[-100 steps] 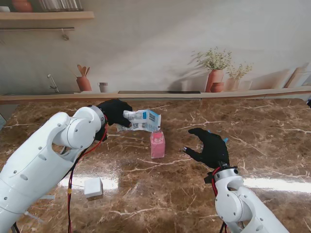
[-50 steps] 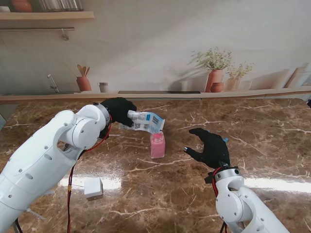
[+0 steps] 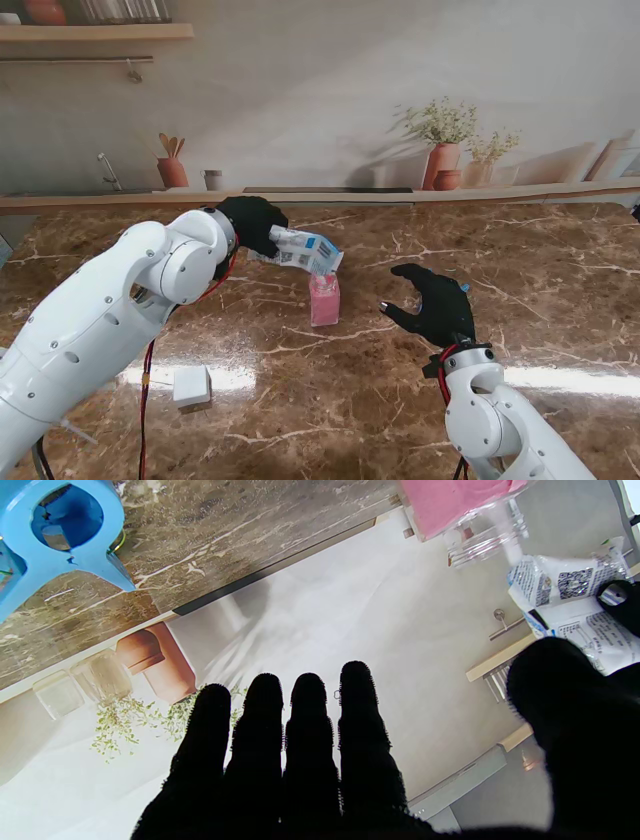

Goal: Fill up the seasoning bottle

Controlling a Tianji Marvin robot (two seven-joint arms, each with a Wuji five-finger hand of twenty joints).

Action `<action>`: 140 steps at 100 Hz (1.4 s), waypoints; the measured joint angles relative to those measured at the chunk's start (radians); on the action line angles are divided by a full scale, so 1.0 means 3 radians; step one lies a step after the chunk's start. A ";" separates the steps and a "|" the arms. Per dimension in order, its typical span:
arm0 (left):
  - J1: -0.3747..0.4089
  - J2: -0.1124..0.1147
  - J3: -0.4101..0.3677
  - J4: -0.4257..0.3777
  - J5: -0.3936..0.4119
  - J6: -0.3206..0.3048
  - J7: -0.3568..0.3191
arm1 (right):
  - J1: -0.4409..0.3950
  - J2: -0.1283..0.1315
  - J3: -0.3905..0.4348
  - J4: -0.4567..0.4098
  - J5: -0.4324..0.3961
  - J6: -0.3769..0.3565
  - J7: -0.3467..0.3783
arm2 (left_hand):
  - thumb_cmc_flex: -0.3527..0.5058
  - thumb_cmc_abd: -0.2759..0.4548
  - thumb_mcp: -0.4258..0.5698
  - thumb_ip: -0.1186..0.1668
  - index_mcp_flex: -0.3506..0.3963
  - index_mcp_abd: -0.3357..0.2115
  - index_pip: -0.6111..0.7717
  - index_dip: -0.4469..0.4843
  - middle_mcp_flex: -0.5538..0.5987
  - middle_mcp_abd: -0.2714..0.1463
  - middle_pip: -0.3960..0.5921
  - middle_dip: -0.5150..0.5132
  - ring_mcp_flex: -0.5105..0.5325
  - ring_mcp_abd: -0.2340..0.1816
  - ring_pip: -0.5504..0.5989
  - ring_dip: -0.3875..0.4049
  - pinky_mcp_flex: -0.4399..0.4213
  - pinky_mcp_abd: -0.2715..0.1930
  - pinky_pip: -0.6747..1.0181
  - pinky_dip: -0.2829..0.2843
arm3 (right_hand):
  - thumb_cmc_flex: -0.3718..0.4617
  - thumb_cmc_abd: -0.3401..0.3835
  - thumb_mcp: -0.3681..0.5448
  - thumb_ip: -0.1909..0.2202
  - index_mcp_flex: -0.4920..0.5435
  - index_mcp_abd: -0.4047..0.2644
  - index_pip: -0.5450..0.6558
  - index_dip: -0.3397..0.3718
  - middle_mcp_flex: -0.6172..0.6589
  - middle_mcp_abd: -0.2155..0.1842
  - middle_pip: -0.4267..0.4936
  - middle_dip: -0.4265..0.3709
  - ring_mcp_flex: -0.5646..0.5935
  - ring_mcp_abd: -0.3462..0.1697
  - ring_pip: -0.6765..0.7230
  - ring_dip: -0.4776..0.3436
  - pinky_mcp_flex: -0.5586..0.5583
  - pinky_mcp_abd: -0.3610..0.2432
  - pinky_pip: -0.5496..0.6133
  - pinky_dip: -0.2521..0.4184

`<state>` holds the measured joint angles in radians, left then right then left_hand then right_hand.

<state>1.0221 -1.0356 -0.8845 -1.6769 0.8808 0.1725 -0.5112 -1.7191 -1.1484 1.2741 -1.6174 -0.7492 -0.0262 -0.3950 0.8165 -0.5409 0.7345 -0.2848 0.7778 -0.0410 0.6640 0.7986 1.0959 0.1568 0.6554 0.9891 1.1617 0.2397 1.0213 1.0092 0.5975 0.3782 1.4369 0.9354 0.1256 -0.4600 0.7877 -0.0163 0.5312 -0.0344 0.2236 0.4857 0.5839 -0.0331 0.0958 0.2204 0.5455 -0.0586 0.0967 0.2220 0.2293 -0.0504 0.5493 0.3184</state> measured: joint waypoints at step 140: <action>-0.0061 -0.0004 0.0039 0.0034 0.0025 -0.0116 0.0001 | -0.0011 -0.0001 0.0027 -0.0007 0.0049 -0.0011 0.0044 | -0.0264 0.0031 0.0088 0.0043 0.0090 -0.0098 -0.0012 -0.0849 0.0286 -0.0189 0.0131 -0.0343 0.0172 -0.0045 0.0169 -0.0255 0.0318 -0.0042 0.0047 -0.0183 | 0.0000 0.0034 0.0045 0.0000 0.0004 -0.0042 0.0014 0.0000 0.0049 0.0002 0.0017 0.0000 0.0002 0.0033 0.0030 0.0000 0.0029 0.0082 0.0004 0.0000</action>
<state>1.0037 -1.0368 -0.8727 -1.6667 0.8883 0.1378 -0.5108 -1.7226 -1.1487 1.2823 -1.6196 -0.7346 -0.0294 -0.3818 0.7373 -0.5316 0.7610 -0.2720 0.8049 -0.0703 0.6604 0.5438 1.1818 0.1001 0.6947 0.8863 1.2133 0.2261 1.0721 0.9328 0.6928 0.3655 1.4510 0.8805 0.1257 -0.4498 0.8011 -0.0164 0.5324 -0.0470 0.2279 0.4857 0.5987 -0.0326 0.1010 0.2204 0.5462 -0.0488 0.1059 0.2220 0.2380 -0.0259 0.5505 0.3184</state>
